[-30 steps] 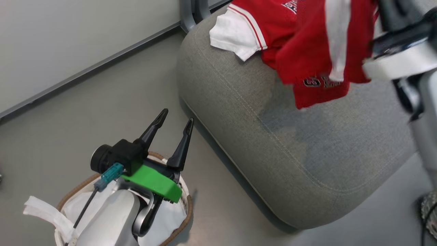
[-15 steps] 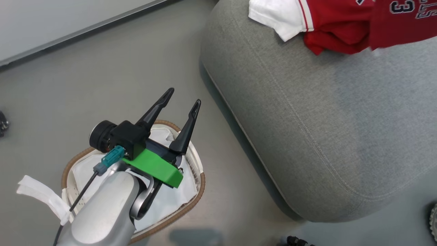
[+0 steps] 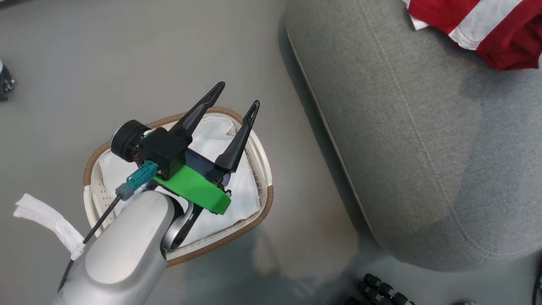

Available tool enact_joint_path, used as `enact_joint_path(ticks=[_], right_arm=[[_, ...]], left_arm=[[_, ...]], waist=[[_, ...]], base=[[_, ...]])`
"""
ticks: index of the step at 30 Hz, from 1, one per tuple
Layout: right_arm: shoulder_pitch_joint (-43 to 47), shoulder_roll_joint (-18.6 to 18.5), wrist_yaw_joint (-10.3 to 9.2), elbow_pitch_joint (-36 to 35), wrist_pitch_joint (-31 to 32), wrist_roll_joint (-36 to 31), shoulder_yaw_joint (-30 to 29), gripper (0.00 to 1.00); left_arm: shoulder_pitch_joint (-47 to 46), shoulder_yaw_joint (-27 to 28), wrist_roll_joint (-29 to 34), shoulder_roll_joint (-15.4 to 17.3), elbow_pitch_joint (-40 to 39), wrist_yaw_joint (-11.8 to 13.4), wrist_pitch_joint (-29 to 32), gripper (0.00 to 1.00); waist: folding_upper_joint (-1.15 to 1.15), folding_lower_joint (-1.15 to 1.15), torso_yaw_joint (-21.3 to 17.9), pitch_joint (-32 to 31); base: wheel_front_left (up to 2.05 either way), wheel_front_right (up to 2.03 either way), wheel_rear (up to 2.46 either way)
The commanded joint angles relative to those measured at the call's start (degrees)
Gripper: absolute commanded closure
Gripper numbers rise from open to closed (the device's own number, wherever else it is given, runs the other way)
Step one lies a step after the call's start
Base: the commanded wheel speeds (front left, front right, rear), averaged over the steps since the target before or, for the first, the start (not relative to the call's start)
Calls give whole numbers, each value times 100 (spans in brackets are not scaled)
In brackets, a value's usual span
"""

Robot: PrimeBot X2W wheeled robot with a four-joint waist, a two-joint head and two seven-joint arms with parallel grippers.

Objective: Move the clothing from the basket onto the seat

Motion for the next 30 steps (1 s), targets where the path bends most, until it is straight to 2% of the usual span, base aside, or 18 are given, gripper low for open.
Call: enact_joint_path(ticks=[1,3,4,5,6,7,15,24,30], right_arm=[[207,92,-10,123,-28,-86,-105,100],[415,221,-10,119,-33,-117,-200,100],[529,254,-10,55,-32,-117,-270,87],[695,313,-10,-8,-31,-117,-352,62],[827,374,-10,-77,-32,-100,-427,22],[973,429,-10,-177,-32,-66,-532,0],[1910,858,-10,-1198,-34,139,-993,0],[2603,1127,-10,-2097,-34,592,-595,0],[2950,1299,-9,-2439,-34,803,-203,0]], left_arm=[[-137,6,-50,51,8,-12,-4,0],[-141,-14,-59,51,27,-12,-4,0],[-139,-11,-63,42,38,-12,-4,0],[-137,-7,-64,22,50,-12,-4,0],[-134,-8,-66,3,44,-12,-4,0],[-125,-12,-68,-14,47,-12,-4,0],[89,-91,63,-57,-14,-12,-4,0],[433,-83,304,-183,77,-12,-4,0],[807,253,438,-368,277,-12,-4,0]], waist=[[0,-1,172,256],[0,-1,168,278],[0,-1,165,278],[0,-1,154,268],[0,-1,138,251],[0,-1,116,223],[0,-1,-142,-269],[0,-1,-364,-1028],[0,-1,-256,-1443]], base=[[0,0,0],[0,0,0],[0,0,0],[0,0,0],[0,0,0],[0,0,0],[0,0,0],[0,0,0],[0,0,0]])
